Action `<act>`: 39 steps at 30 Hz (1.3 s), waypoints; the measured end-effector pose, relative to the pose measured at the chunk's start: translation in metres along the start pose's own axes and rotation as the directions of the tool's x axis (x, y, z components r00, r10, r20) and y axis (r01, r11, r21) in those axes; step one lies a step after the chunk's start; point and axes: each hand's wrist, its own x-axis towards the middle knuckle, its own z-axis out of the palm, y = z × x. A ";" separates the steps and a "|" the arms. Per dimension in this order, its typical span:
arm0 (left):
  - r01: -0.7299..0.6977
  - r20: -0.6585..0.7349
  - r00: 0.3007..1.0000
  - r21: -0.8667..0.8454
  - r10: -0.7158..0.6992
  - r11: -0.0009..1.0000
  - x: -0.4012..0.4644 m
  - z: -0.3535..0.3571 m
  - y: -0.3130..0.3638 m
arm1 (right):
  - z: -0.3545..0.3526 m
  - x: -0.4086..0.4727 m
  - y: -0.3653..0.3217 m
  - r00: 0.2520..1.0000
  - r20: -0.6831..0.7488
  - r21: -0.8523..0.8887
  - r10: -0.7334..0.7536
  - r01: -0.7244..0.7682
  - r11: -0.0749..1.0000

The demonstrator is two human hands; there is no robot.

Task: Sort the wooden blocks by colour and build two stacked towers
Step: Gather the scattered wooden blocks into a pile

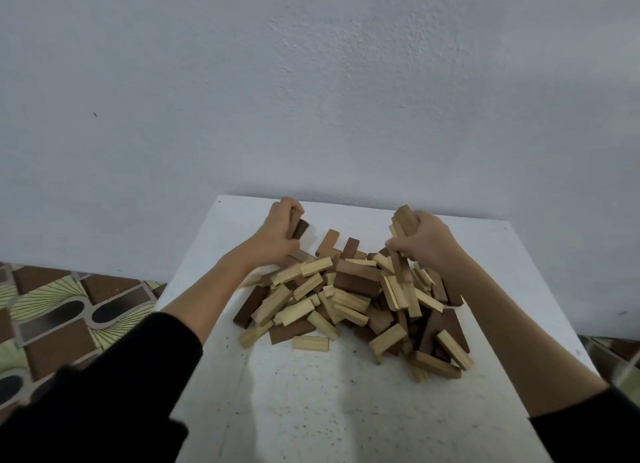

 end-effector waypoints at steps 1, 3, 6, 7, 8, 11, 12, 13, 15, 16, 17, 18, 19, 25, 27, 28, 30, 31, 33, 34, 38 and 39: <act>-0.067 -0.033 0.997 -0.038 0.066 0.997 -0.010 0.009 0.011 | 0.001 -0.011 0.003 1.000 -0.012 0.021 -0.003 0.004 1.000; -0.192 -0.064 0.980 -0.055 0.189 0.980 -0.033 0.028 0.023 | 0.006 -0.034 0.008 0.998 -0.047 0.023 -0.036 0.038 0.999; -0.320 -0.067 0.945 0.018 0.320 0.947 -0.069 0.055 0.031 | 0.015 -0.072 0.013 0.990 -0.058 0.026 -0.130 0.132 0.991; -0.354 -0.078 0.931 0.037 0.356 0.934 -0.081 0.063 0.031 | 0.019 -0.085 0.014 0.987 -0.046 0.027 -0.152 0.153 0.988; -0.388 -0.100 0.915 0.050 0.391 0.920 -0.091 0.070 0.032 | 0.023 -0.095 0.015 0.985 -0.025 0.030 -0.169 0.169 0.985; -0.425 -0.142 0.894 0.036 0.426 0.904 -0.115 0.086 0.030 | 0.039 -0.118 0.018 0.979 0.053 0.001 -0.198 0.198 0.980; -0.431 -0.145 0.891 0.026 0.430 0.902 -0.121 0.090 0.028 | 0.046 -0.124 0.019 0.976 0.079 -0.025 -0.204 0.207 0.978; -0.431 -0.140 0.892 0.019 0.429 0.902 -0.128 0.096 0.026 | 0.054 -0.130 0.022 0.971 0.103 -0.055 -0.217 0.224 0.973; -0.404 -0.107 0.909 0.017 0.403 0.915 -0.136 0.106 0.021 | 0.069 -0.136 0.030 0.962 0.145 -0.136 -0.233 0.252 0.958; -0.387 -0.089 0.917 0.033 0.388 0.922 -0.139 0.112 0.017 | 0.075 -0.139 0.034 0.957 0.138 -0.218 -0.255 0.281 0.935; -0.370 -0.081 0.923 0.077 0.375 0.926 -0.142 0.117 0.011 | 0.082 -0.142 0.039 0.942 0.108 -0.329 -0.319 0.336 0.882; -0.358 -0.088 0.923 0.152 0.374 0.921 -0.144 0.122 0.005 | 0.086 -0.144 0.044 0.917 0.067 -0.439 -0.394 0.382 0.813; -0.354 -0.099 0.918 0.228 0.383 0.907 -0.145 0.124 0.000 | 0.090 -0.145 0.049 0.896 0.043 -0.512 -0.441 0.399 0.761; -0.306 -0.094 0.921 0.425 0.378 0.852 -0.146 0.122 -0.008 | 0.089 -0.135 0.057 0.875 0.004 -0.697 -0.484 0.349 0.627; -0.260 -0.104 0.932 0.475 0.347 0.841 -0.146 0.121 -0.009 | 0.087 -0.131 0.055 0.886 -0.012 -0.710 -0.464 0.320 0.628; -0.236 -0.104 0.939 0.499 0.329 0.834 -0.146 0.121 -0.009 | 0.086 -0.129 0.054 0.895 -0.016 -0.716 -0.446 0.301 0.630; -0.202 -0.095 0.949 0.543 0.299 0.815 -0.145 0.121 -0.010 | 0.086 -0.124 0.054 0.906 -0.044 -0.737 -0.422 0.256 0.626; -0.189 -0.094 0.953 0.559 0.288 0.807 -0.144 0.121 -0.011 | 0.086 -0.121 0.054 0.907 -0.062 -0.747 -0.418 0.236 0.622; -0.160 -0.097 0.960 0.575 0.262 0.803 -0.143 0.122 -0.013 | 0.089 -0.118 0.051 0.906 -0.070 -0.754 -0.418 0.226 0.616; -0.150 -0.101 0.962 0.575 0.252 0.804 -0.142 0.123 -0.014 | 0.091 -0.116 0.050 0.903 -0.056 -0.752 -0.427 0.243 0.613; -0.171 -0.120 0.956 0.512 0.267 0.842 -0.141 0.119 -0.010 | 0.091 -0.109 0.047 0.870 -0.050 -0.702 -0.491 0.319 0.637; -0.184 -0.137 0.949 0.486 0.282 0.854 -0.141 0.114 -0.009 | 0.088 -0.107 0.046 0.858 -0.082 -0.658 -0.507 0.336 0.674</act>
